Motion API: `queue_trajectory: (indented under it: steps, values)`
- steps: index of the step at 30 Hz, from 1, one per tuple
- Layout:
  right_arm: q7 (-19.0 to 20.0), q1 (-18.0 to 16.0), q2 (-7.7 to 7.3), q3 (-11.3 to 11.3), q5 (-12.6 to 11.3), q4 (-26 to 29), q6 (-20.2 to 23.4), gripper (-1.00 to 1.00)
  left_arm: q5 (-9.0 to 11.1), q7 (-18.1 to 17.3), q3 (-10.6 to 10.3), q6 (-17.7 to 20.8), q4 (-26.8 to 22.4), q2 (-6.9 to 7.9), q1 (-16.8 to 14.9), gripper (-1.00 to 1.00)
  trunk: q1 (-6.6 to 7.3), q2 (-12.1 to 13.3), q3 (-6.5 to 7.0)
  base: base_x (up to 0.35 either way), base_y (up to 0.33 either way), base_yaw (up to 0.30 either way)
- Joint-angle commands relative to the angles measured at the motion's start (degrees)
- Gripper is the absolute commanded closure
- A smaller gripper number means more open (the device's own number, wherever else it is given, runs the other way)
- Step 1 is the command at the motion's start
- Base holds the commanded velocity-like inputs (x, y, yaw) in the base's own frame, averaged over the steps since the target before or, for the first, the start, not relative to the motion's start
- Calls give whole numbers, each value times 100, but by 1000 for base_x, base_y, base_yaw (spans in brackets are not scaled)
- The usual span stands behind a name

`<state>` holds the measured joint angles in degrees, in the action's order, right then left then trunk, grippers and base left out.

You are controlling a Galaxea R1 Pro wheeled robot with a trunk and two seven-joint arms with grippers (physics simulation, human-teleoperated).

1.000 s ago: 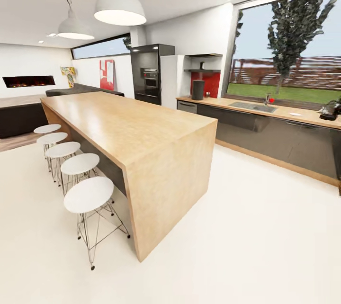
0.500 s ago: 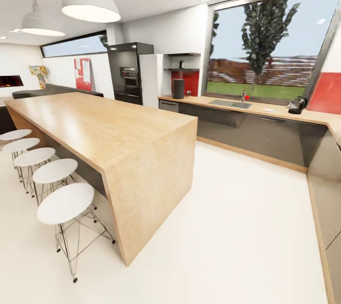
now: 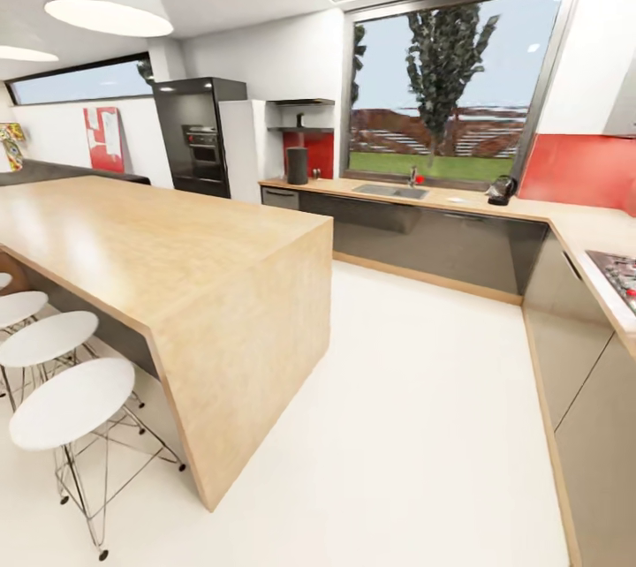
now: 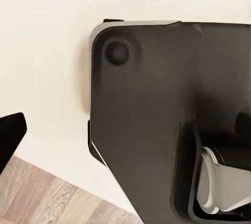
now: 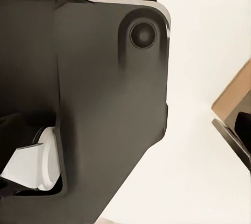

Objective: Set up a coffee station on the kitchen countertop: keep the coffee maker on the countertop, move the bottle of coffee from the kitchen shelf to the counter next to the coffee maker, place a paper coffee filter on top of the coffee maker, put the saucer next to the coffee maker with the coffee cup on the saucer, and place the electric kettle next to the coffee maker.

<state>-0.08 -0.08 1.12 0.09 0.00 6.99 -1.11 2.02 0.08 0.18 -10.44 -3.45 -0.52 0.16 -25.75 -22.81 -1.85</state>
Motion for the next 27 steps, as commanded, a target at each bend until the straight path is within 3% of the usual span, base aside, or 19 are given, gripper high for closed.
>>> queue_trajectory:
  steps: [1, 17, 27]
  values:
    - [-1, -1, 1, 0, 0, 4, -13, -100, 20, 1, -1, -10, -7, -1, 2, -100, -3, -11, -10, 0, 0, -269]
    - [-3, -1, 2, 0, 0, 2, -20, -100, 20, -16, -12, -10, 9, -17, 2, -100, -3, -11, -10, 3, 0, -269]
    - [-1, -1, 2, 0, 0, 3, -20, -100, -3, -17, -44, -15, 3, -1, 2, -100, -3, -11, -10, 286, 0, -269]
